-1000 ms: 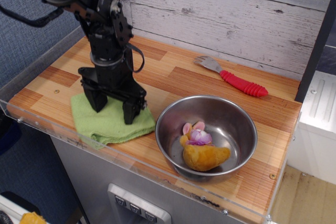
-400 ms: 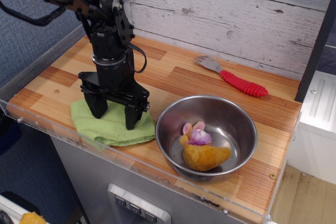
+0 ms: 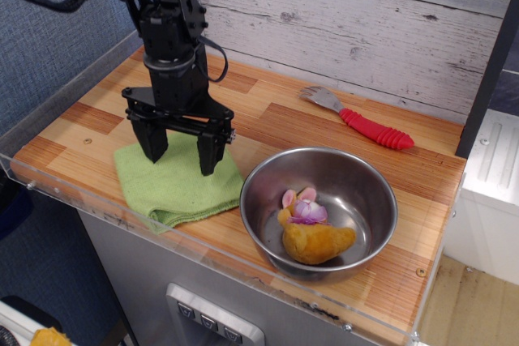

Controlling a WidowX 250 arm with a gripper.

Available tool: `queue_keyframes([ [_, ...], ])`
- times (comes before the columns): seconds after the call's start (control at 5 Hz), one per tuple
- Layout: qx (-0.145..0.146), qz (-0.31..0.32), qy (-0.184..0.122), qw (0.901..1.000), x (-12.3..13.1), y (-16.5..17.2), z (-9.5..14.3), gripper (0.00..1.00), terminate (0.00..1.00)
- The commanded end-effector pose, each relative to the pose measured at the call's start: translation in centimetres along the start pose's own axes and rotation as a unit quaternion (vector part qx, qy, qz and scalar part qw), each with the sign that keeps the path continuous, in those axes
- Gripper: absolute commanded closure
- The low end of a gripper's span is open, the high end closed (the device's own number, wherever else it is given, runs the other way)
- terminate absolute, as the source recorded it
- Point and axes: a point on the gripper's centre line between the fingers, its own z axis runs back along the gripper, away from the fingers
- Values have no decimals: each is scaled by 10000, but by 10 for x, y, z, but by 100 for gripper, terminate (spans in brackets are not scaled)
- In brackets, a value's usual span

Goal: Move the green cloth to the left of the silver bowl.

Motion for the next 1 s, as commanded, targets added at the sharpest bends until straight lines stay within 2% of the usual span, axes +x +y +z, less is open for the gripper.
queue_keyframes([
  [0.0, -46, -123, -665, 9977, 13, 4, 61, 0, 0],
  [0.2, -10, -129, -796, 9967, 10, 6, 87, 0, 0],
  [0.4, -315, -201, -871, 9955, 6, 11, 121, 0, 0],
  [0.8, -322, -264, -926, 9948, 5, 10, 130, 0, 0],
])
